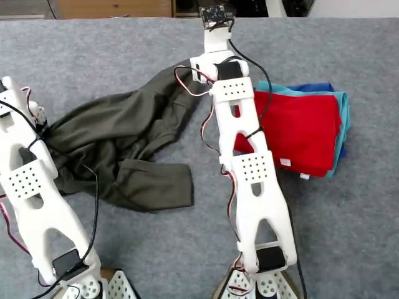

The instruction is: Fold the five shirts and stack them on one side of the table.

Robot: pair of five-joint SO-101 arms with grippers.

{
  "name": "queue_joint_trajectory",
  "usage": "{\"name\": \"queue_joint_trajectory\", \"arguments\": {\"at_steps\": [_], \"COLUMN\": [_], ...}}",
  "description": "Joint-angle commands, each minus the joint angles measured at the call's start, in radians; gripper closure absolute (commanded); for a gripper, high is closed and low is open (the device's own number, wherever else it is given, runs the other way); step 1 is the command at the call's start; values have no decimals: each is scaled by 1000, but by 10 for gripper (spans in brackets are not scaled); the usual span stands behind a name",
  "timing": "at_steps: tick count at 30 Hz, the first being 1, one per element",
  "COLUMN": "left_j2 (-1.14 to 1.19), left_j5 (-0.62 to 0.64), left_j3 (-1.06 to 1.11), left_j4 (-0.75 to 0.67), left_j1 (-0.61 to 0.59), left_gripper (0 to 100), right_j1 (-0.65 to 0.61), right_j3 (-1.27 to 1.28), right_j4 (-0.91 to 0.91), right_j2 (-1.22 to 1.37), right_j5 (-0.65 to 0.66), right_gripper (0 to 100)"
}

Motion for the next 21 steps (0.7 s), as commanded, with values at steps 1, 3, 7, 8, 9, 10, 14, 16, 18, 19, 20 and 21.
{"name": "queue_joint_trajectory", "arguments": {"at_steps": [1, 3, 7, 8, 9, 10, 14, 16, 18, 19, 20, 21], "left_j2": [-131, -214, -341, -348, -348, -349, -349, -348, -348, -348, -348, -348], "left_j5": [-81, -109, -110, -110, -109, -109, -107, -107, -100, -83, -60, -38], "left_j3": [204, 351, 500, 497, 482, 457, 325, 265, 224, 210, 196, 189], "left_j4": [26, 25, 18, 17, 11, 8, 5, 3, 3, 3, 3, -2], "left_j1": [-25, -20, -23, -25, -26, -28, -38, -57, -74, -86, -100, -115], "left_gripper": [888, 889, 888, 883, 868, 850, 803, 803, 804, 804, 802, 801], "right_j1": [-16, -16, -16, -16, -16, -16, -16, -16, -16, -16, -16, -16], "right_j3": [-53, -53, -53, -53, -53, -53, -53, -53, -53, -53, -53, -53], "right_j4": [-11, -11, -11, -11, -11, -11, -11, -11, -11, -11, -9, -9], "right_j2": [-18, -18, -18, -18, -16, -16, -16, -16, -16, -16, -16, -16], "right_j5": [9, 9, 9, 9, 9, 9, 9, 9, 9, 9, 9, 9], "right_gripper": [997, 997, 997, 997, 997, 997, 997, 997, 997, 997, 997, 997]}}
